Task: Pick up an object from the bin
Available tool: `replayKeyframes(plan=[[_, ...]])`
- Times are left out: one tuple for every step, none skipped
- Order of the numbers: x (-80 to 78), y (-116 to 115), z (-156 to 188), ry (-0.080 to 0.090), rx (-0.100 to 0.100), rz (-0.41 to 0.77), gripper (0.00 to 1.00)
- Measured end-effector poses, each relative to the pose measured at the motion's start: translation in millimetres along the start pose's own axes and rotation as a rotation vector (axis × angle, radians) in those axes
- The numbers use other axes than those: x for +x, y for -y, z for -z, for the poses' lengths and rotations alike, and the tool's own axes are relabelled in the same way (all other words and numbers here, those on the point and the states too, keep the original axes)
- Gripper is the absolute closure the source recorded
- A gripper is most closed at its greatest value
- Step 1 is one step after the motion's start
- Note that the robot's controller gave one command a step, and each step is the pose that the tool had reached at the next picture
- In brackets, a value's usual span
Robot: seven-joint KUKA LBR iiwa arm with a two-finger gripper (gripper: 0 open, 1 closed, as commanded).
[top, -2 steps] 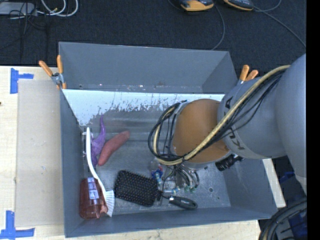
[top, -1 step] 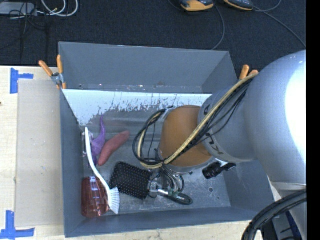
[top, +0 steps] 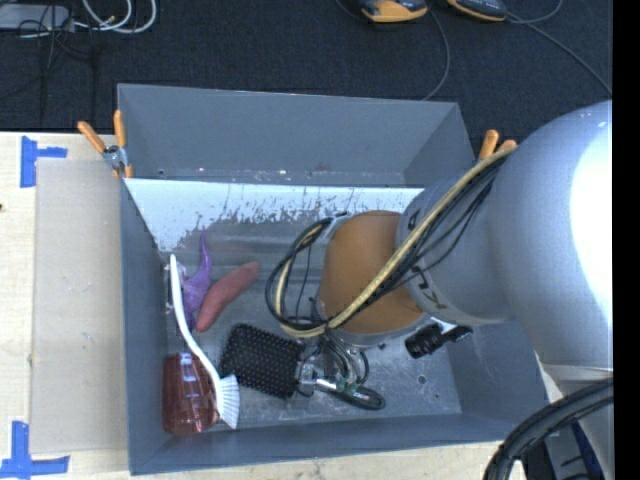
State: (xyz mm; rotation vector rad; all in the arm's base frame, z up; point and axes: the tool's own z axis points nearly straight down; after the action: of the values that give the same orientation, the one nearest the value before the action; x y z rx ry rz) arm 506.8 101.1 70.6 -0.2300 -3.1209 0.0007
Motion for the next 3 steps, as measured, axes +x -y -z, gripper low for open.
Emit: replayKeyframes(plan=[[9.0,2.0,38.0,-0.004,0.003,0.003,1.00],[4.6,-3.2,61.1,0.006,-0.001,-0.009,1.00],[4.8,-12.0,98.6,-0.011,0.006,-0.036,1.00]])
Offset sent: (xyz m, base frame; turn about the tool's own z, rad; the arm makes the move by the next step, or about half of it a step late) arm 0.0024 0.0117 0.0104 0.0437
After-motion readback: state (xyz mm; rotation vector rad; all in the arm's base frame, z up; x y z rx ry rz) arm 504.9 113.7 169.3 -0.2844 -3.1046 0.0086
